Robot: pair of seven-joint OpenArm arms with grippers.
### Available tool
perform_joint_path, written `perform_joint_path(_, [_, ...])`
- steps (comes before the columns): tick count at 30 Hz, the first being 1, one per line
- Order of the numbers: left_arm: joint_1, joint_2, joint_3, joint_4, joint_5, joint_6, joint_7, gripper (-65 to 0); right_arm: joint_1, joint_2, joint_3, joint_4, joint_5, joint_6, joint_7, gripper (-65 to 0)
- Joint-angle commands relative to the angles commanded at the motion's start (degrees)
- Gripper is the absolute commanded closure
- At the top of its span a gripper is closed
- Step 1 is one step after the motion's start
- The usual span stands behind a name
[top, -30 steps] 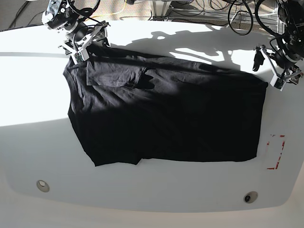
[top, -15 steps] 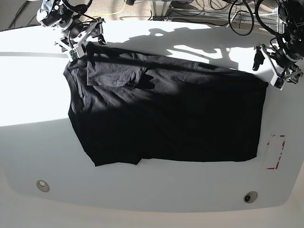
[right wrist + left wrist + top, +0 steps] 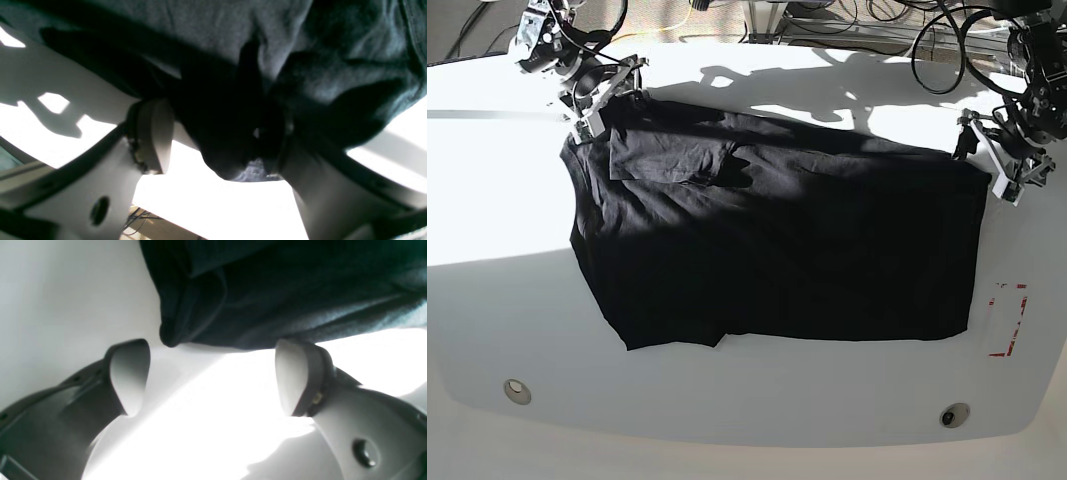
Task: Layout the t-shirt on the table in an organized manner, then fold the t-shirt properly
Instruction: 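Pull the grasped edges back toward the robot with both grippers, then lift the held edges and drag the shirt further back with both grippers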
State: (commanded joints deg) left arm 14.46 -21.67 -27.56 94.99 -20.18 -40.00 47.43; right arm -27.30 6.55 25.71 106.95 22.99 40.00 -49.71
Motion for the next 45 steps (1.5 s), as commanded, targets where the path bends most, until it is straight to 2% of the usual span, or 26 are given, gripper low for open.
perform_joint_path(5, [0.00, 0.00, 0.26, -1.05, 0.09, 0.00, -3.96, -53.7, -0.18, 0.00, 0.00, 0.09, 0.00, 0.00, -0.09, -34.6])
perform_joint_path(16, [-5.19, -0.35, -0.09, -11.78, 0.00, 0.00, -4.22, -53.9, -0.26, 0.00, 0.00, 0.09, 0.00, 0.00, -0.09, -34.6])
perform_joint_path(22, [-7.56, -1.49, 0.44, -17.49, 0.09, 0.00, -9.05, -53.9, -0.26, 0.00, 0.00, 0.09, 0.00, 0.00, -0.09, -34.6])
perform_joint_path(29, [-9.32, -1.93, 6.24, -20.48, 0.09, 0.00, -10.02, -53.7, -0.26, 0.00, 0.00, 0.09, 0.00, 0.00, -0.09, -34.6])
perform_joint_path(36, [-9.67, -1.93, 8.26, -21.54, 0.09, 0.00, -10.02, -52.8, -0.26, 0.00, 0.00, 0.09, 0.00, 0.00, -0.09, -34.2])
perform_joint_path(38, [-9.67, -1.93, 8.79, -21.45, 0.09, 0.00, -9.85, -47.9, -0.26, 0.00, 0.00, 0.09, 0.00, 0.00, -0.09, -34.1])
perform_joint_path(41, [-9.41, -1.93, 9.23, -21.45, 0.09, 0.00, -9.76, -34.0, -0.26, 0.00, 0.00, 0.09, 0.00, 0.00, -0.09, -30.0])
perform_joint_path(45, [-9.23, -1.93, 9.23, -21.45, 0.18, 0.00, -9.58, -11.0, -0.26, 0.09, 0.00, 0.00, -0.09, 0.00, -0.09, -14.9])
